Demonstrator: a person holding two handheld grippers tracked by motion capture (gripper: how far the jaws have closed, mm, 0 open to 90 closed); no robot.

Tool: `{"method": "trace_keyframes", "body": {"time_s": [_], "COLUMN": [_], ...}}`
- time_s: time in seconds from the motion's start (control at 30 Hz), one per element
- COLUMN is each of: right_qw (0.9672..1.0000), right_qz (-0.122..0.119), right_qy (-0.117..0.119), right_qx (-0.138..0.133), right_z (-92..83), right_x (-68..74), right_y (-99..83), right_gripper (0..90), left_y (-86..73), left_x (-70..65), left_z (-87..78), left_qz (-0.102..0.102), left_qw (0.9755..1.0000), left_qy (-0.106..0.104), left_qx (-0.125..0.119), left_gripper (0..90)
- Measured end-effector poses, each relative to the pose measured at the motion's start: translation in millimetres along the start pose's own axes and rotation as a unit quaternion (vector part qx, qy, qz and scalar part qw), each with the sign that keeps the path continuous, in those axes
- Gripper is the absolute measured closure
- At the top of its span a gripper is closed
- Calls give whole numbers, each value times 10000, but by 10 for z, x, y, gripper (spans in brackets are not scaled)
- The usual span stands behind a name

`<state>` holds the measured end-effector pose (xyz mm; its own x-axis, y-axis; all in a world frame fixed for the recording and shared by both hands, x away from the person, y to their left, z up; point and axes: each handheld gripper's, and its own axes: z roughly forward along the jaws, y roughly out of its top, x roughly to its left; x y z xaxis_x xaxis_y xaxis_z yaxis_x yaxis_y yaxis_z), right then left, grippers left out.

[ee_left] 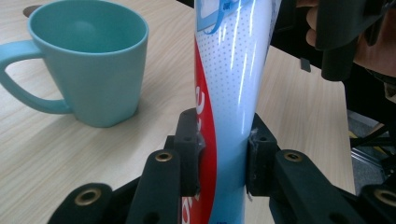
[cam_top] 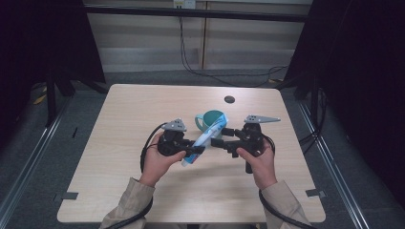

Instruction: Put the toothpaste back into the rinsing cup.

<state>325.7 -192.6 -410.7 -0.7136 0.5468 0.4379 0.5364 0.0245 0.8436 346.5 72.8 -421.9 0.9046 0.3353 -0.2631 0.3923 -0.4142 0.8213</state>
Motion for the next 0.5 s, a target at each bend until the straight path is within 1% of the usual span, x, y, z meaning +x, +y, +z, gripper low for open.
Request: {"method": "trace_keyframes", "body": {"time_s": [0.03,0.07,0.1,0.13,0.2,0.23,0.27,0.3,0.33,0.37,0.4,0.43,0.47,0.5], "right_qw": [10000,10000,10000,10000,10000,10000,10000,10000,9999,9999,9998,9997,9997,9996], "right_qz": [-29,-35,-20,-2,34,34,27,27,22,22,48,114,114,117], "right_qy": [0,18,41,65,86,49,91,91,133,133,133,171,171,196], "right_qx": [17,11,-9,-18,17,25,-6,-6,-102,-102,-110,-145,-145,-176], "right_z": [26,37,49,63,98,115,123,123,124,124,123,111,111,105], "right_x": [15,19,24,28,35,42,48,48,61,61,62,59,59,68], "right_y": [17,27,36,43,53,57,62,62,79,79,88,105,105,122], "right_gripper": [212,221,229,241,278,306,364,364,439,439,459,495,495,529], "left_y": [6,18,25,34,41,57,64,64,71,71,67,60,60,52], "left_x": [-6,-22,-28,-41,-58,-95,-109,-109,-119,-120,-109,-101,-101,-100], "left_z": [1,3,6,8,18,41,55,55,66,70,72,79,79,85], "left_qz": [25,33,42,81,95,145,175,175,201,170,119,56,56,24], "left_qw": [10000,10000,10000,9999,9999,9998,9997,9997,9997,9997,9997,9994,9994,9991], "left_qy": [-6,-14,-63,-64,-84,-126,-141,-141,-137,-137,-168,-246,-246,-307], "left_qx": [10,-36,-61,-76,-86,-94,-75,-75,-44,-74,-138,-235,-235,-304], "left_gripper": [718,718,718,718,718,718,717,718,717,717,717,716,715,715]}}
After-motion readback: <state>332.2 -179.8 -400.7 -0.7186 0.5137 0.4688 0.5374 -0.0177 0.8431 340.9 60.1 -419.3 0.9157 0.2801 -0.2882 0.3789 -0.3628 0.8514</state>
